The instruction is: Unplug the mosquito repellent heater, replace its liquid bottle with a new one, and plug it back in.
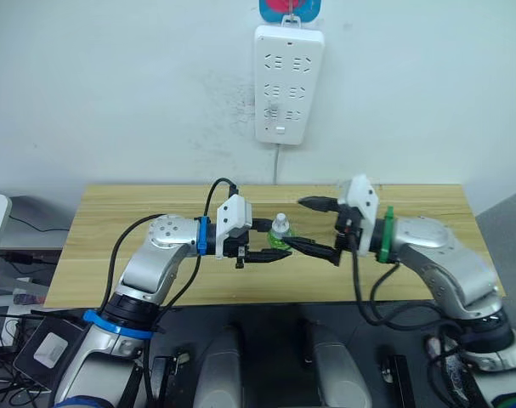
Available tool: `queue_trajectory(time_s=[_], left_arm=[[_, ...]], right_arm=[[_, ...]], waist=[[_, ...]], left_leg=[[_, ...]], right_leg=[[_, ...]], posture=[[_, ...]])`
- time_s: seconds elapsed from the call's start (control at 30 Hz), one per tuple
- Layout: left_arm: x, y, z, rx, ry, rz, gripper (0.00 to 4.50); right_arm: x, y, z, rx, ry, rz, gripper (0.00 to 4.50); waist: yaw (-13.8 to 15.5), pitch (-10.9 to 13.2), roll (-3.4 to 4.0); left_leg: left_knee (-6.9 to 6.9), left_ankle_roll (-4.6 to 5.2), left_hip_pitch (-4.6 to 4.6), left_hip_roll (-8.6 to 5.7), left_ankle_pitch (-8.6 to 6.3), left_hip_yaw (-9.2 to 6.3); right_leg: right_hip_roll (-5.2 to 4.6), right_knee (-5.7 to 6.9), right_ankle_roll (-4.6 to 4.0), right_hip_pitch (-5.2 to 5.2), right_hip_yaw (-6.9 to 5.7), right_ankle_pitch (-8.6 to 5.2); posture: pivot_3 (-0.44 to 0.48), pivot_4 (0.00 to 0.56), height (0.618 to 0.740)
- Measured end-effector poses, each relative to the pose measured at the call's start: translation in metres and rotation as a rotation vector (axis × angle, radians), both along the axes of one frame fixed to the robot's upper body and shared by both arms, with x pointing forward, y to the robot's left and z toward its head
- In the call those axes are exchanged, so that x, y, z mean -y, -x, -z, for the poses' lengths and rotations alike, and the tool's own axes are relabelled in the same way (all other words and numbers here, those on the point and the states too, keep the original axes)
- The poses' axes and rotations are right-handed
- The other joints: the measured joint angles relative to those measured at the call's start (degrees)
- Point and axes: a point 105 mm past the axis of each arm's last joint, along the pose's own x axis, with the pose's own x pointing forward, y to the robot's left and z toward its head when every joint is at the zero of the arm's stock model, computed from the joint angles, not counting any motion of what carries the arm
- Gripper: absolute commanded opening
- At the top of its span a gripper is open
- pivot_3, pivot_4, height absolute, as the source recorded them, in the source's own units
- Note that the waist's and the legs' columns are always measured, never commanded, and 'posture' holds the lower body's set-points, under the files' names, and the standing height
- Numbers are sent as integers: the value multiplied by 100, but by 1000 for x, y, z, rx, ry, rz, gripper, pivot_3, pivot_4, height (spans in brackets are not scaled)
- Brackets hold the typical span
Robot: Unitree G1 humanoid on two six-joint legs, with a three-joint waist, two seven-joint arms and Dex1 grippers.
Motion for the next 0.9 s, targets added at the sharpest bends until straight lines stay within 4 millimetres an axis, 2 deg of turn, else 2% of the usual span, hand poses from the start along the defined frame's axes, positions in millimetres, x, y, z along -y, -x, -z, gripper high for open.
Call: queue_trajectory(time_s=[0.03, 0.1, 0.23, 0.33, 0.43, 0.63, 0.77, 0.8, 0.9], left_arm=[[0, 0, 0, 0, -1, 0, 2219], [0, 0, 0, 2, 0, 3, 2219], [1, 1, -1, 10, 4, 12, 2219], [2, 2, -2, 12, 3, 19, 2219], [3, 1, -4, 18, 3, 26, 2219], [3, 1, -4, 17, 5, 27, 2219], [1, 2, 0, -6, -2, 16, 2219], [1, 2, 1, -8, -1, 17, 2219], [1, 3, 2, -10, -1, 16, 2219]], right_arm=[[6, 2, -2, -9, 2, -5, 4490], [4, 11, -8, -34, -23, -54, 4490], [-17, 24, -19, -135, -158, -145, 4490], [-31, 17, -31, -143, -206, -125, 4490], [-38, 11, -38, -158, -228, -110, 3931], [-43, 9, -22, -202, -163, -112, 1690], [-44, 11, -27, -157, -152, -142, 433], [-44, 11, -27, -150, -149, -145, 266], [-45, 13, -27, -130, -135, -155, 256]], waist=[[-14, 0, 0], [-33, -1, 1], [-90, -4, 2], [-89, -4, 2], [-63, -4, 1], [-23, -4, 1], [-33, -5, 2], [-31, -5, 2], [-30, -5, 2]], left_leg=[[0, 0, 0, 1, 0, 0], [0, 0, 3, 5, 0, -1], [-2, 0, 6, 13, 0, -7], [1, 0, 5, 9, 0, -3], [0, 0, 2, 7, 0, -7], [1, 1, -1, 3, 0, -5], [0, 1, 0, 6, 0, -8], [0, 1, 0, 6, 0, -11], [0, 1, -1, 6, 0, -10]], right_leg=[[1, 0, 0, 0, 0, 0], [7, 3, 0, 0, 0, 0], [17, 8, -1, 0, -1, 0], [13, 6, -1, -1, 3, 0], [11, 2, -1, 0, -1, 0], [5, 0, -1, 0, 1, 0], [10, 2, 0, 0, -1, 0], [11, 2, 0, 0, -3, 0], [10, 1, 0, 0, -2, 0]], posture=[[-123, 285, 740], [-127, 287, 740], [-125, 290, 740], [-125, 291, 740], [-121, 293, 740], [-112, 296, 740], [-107, 299, 740], [-107, 299, 740], [-105, 301, 740]])
